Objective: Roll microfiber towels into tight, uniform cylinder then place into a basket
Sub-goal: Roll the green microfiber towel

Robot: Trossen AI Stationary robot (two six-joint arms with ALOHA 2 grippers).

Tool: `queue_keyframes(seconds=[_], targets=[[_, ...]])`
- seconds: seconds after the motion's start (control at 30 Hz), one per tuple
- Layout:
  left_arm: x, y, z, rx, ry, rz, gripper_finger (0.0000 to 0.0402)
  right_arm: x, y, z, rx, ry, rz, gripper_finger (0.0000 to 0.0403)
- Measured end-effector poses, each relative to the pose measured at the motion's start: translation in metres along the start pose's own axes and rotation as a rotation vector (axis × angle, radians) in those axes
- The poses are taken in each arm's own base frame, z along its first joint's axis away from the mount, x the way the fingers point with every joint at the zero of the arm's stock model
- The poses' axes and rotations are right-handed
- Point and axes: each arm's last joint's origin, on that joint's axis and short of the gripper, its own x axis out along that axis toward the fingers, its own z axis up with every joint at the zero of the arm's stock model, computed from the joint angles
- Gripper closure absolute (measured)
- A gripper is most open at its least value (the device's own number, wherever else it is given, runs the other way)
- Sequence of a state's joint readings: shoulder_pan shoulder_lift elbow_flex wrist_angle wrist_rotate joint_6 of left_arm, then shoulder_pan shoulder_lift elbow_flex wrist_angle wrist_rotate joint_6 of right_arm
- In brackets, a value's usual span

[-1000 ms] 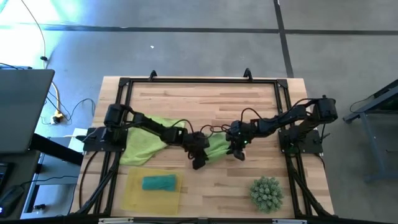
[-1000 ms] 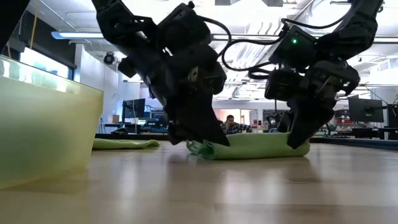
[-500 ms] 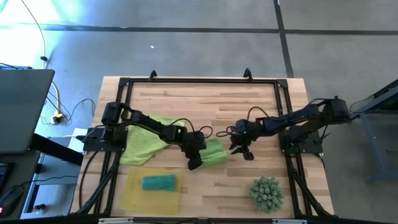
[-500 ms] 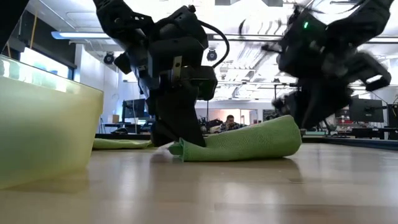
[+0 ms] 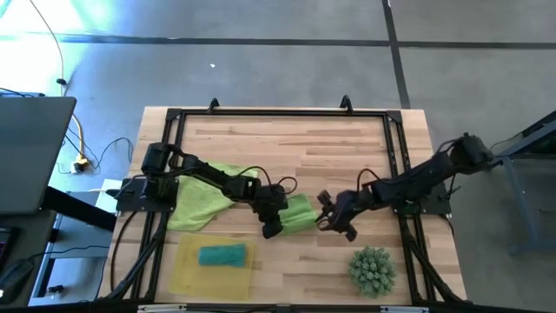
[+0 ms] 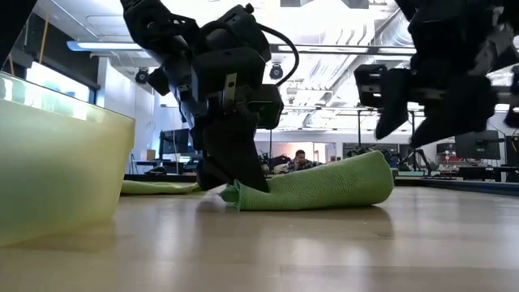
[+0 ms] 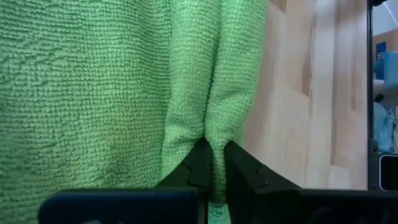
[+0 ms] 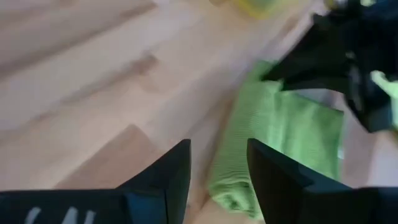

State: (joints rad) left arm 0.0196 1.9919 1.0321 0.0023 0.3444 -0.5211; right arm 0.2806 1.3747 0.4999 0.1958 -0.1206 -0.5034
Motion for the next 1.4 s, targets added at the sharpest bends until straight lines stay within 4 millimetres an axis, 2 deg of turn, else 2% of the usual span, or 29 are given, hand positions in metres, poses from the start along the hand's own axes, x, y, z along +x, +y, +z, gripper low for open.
queue_keyframes(seconds=[0.1, 0.27, 0.5, 0.9, 1.07, 1.3, 1.4], targets=[[0.0, 0.0, 0.0, 0.001, -0.004, 0.002, 0.0388, 0.009, 0.002, -0.001, -0.005, 0.016, -0.046, 0.0257], [0.0, 0.0, 0.001, 0.002, -0.017, -0.002, 0.0388, 0.023, 0.005, -0.011, 0.0, 0.064, -0.028, 0.0258], [0.0, -0.001, 0.002, -0.009, -0.027, -0.003, 0.0387, 0.032, 0.002, -0.021, 0.017, 0.131, -0.091, 0.0258], [0.0, -0.003, 0.004, -0.001, -0.027, -0.052, 0.0353, 0.048, 0.001, -0.041, 0.379, 0.206, -0.1, 0.0264], [-0.006, -0.006, 0.005, 0.037, -0.029, -0.046, 0.0332, 0.048, 0.002, -0.042, 0.493, 0.224, -0.107, 0.0296], [-0.03, -0.015, 0.005, 0.132, -0.009, -0.022, 0.0308, 0.047, 0.0, -0.043, 0.603, 0.217, -0.109, 0.0376], [-0.039, -0.022, 0.003, 0.18, -0.006, -0.008, 0.0306, 0.046, -0.005, -0.046, 0.688, 0.193, -0.06, 0.0395]])
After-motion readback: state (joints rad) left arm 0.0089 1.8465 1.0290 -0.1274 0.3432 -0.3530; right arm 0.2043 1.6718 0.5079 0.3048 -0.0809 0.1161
